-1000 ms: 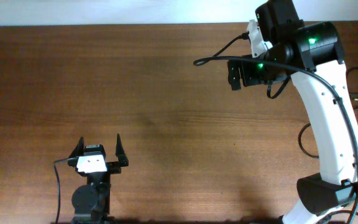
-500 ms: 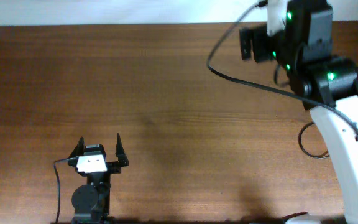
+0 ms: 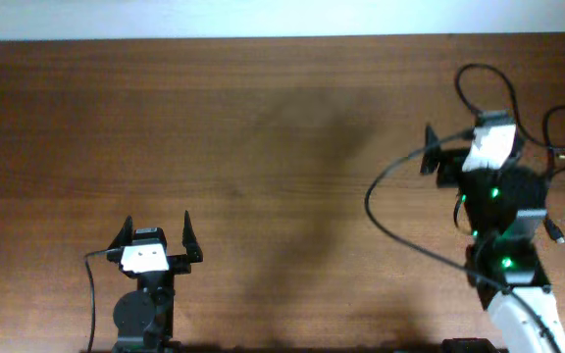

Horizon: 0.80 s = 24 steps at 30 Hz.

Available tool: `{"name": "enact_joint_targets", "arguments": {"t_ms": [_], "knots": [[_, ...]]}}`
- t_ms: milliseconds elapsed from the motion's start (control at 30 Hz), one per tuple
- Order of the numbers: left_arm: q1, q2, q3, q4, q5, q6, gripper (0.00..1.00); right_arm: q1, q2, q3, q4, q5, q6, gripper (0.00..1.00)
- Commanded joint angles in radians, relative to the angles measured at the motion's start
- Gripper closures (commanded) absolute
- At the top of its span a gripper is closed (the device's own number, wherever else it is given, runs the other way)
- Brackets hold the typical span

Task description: Untangle cables

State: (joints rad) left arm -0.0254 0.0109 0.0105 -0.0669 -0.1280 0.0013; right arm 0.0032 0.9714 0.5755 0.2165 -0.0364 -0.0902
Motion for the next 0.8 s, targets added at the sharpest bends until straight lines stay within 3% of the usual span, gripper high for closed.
{"name": "enact_joint_targets", "arguments": {"t_ms": [0, 133, 400, 700, 767], "knots": [[0.006, -0.006, -0.002, -0.006, 0.0, 0.014, 0.01, -0.005, -0.101, -0.153, 0.148, -0.012, -0.006, 0.01], [0.006, -0.006, -0.002, -0.006, 0.0, 0.014, 0.01, -0.016, -0.228, -0.311, 0.29, -0.013, 0.064, 0.01], [0.006, -0.006, -0.002, -0.006, 0.0, 0.014, 0.01, -0.046, -0.561, -0.537, 0.312, 0.002, 0.099, 0.01], [0.006, -0.006, -0.002, -0.006, 0.0, 0.014, 0.01, -0.044, -0.959, -0.57, -0.298, -0.005, 0.103, 0.01], [0.006, -0.006, -0.002, -0.006, 0.0, 0.014, 0.01, -0.044, -0.969, -0.57, -0.293, -0.009, 0.103, 0.01]]}}
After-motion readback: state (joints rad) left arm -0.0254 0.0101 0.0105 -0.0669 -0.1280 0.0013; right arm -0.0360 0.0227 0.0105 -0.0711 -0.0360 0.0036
